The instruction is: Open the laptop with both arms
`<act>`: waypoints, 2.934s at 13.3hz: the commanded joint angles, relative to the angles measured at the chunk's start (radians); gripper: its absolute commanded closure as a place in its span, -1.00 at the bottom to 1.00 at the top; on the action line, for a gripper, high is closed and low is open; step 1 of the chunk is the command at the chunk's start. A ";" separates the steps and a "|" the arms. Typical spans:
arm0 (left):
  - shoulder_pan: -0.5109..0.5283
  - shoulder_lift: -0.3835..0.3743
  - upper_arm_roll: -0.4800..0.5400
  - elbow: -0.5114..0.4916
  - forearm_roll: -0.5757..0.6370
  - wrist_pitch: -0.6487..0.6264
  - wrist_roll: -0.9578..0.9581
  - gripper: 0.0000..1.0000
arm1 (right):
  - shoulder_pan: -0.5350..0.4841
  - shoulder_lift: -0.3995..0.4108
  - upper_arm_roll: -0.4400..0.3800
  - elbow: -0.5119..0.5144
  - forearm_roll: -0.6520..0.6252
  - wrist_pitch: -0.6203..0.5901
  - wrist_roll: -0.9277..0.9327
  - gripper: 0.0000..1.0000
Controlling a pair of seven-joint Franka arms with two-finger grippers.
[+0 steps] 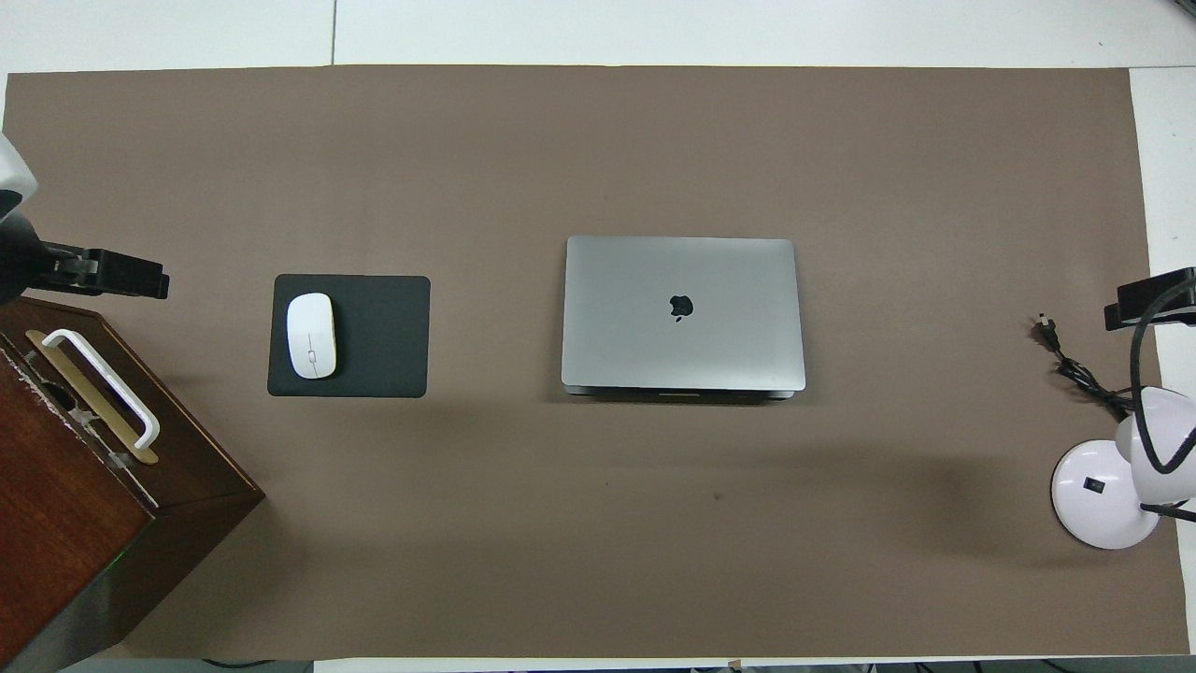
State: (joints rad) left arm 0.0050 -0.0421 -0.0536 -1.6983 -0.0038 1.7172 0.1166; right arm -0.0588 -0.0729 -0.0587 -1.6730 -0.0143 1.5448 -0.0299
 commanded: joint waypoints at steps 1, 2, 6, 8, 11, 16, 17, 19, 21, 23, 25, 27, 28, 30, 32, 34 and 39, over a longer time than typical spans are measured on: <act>-0.010 -0.008 0.004 -0.009 0.013 -0.002 -0.014 -1.00 | -0.013 -0.012 0.007 -0.008 -0.015 0.011 -0.027 -1.00; -0.010 -0.008 0.004 -0.009 0.013 -0.002 -0.014 -1.00 | -0.013 -0.012 0.007 -0.008 -0.012 0.009 -0.027 -1.00; -0.010 -0.008 0.004 -0.009 0.013 -0.002 -0.014 -1.00 | -0.004 -0.012 0.011 -0.007 0.005 0.032 -0.027 -1.00; -0.010 -0.008 0.004 -0.009 0.013 -0.002 -0.014 -1.00 | 0.008 -0.012 0.017 -0.004 0.007 0.046 -0.025 -1.00; -0.010 -0.008 0.004 -0.009 0.013 -0.002 -0.014 -1.00 | 0.001 -0.013 0.017 -0.013 0.007 0.073 -0.146 -1.00; -0.010 -0.015 0.003 -0.009 0.013 -0.015 -0.014 -1.00 | 0.007 -0.018 0.017 -0.036 0.046 0.101 -0.026 -1.00; -0.011 -0.018 0.003 -0.009 0.013 -0.014 -0.015 -1.00 | 0.008 -0.022 0.017 -0.053 0.066 0.113 0.011 -1.00; -0.011 -0.018 0.003 -0.009 0.013 -0.005 -0.015 -1.00 | 0.010 -0.024 0.019 -0.066 0.082 0.127 0.051 -1.00; -0.011 -0.018 0.003 -0.009 0.013 -0.005 -0.015 -1.00 | 0.008 -0.028 0.019 -0.088 0.117 0.130 0.077 -1.00; -0.011 -0.018 0.004 -0.009 0.013 -0.011 -0.015 -1.00 | -0.007 -0.048 0.017 -0.134 0.194 0.161 0.099 -1.00; -0.011 -0.019 0.003 -0.009 0.013 -0.013 -0.015 -1.00 | -0.009 -0.080 0.013 -0.201 0.241 0.214 0.102 -1.00; -0.010 -0.022 0.004 -0.009 0.013 -0.018 -0.015 -1.00 | -0.013 -0.114 0.010 -0.269 0.295 0.265 0.149 -1.00; -0.010 -0.022 0.004 -0.011 0.013 -0.018 -0.015 -1.00 | -0.013 -0.129 0.010 -0.296 0.321 0.285 0.171 -1.00; -0.011 -0.022 0.003 -0.014 0.013 -0.005 -0.028 -1.00 | -0.010 -0.159 0.011 -0.364 0.370 0.340 0.218 -1.00; -0.014 -0.024 0.003 -0.030 0.015 0.027 -0.012 -0.43 | 0.004 -0.186 0.017 -0.425 0.416 0.408 0.298 -1.00; -0.107 -0.013 0.001 -0.037 0.019 0.170 0.122 -0.28 | 0.048 -0.211 0.020 -0.473 0.448 0.467 0.391 -1.00; -0.215 -0.016 -0.003 -0.057 0.019 0.268 0.212 -1.00 | 0.218 -0.324 0.020 -0.704 0.531 0.762 0.684 -1.00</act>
State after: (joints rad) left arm -0.2008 -0.0392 -0.0708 -1.7336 -0.0020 2.0023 0.2938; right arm 0.0992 -0.3130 -0.0396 -2.2511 0.4796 2.1961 0.5661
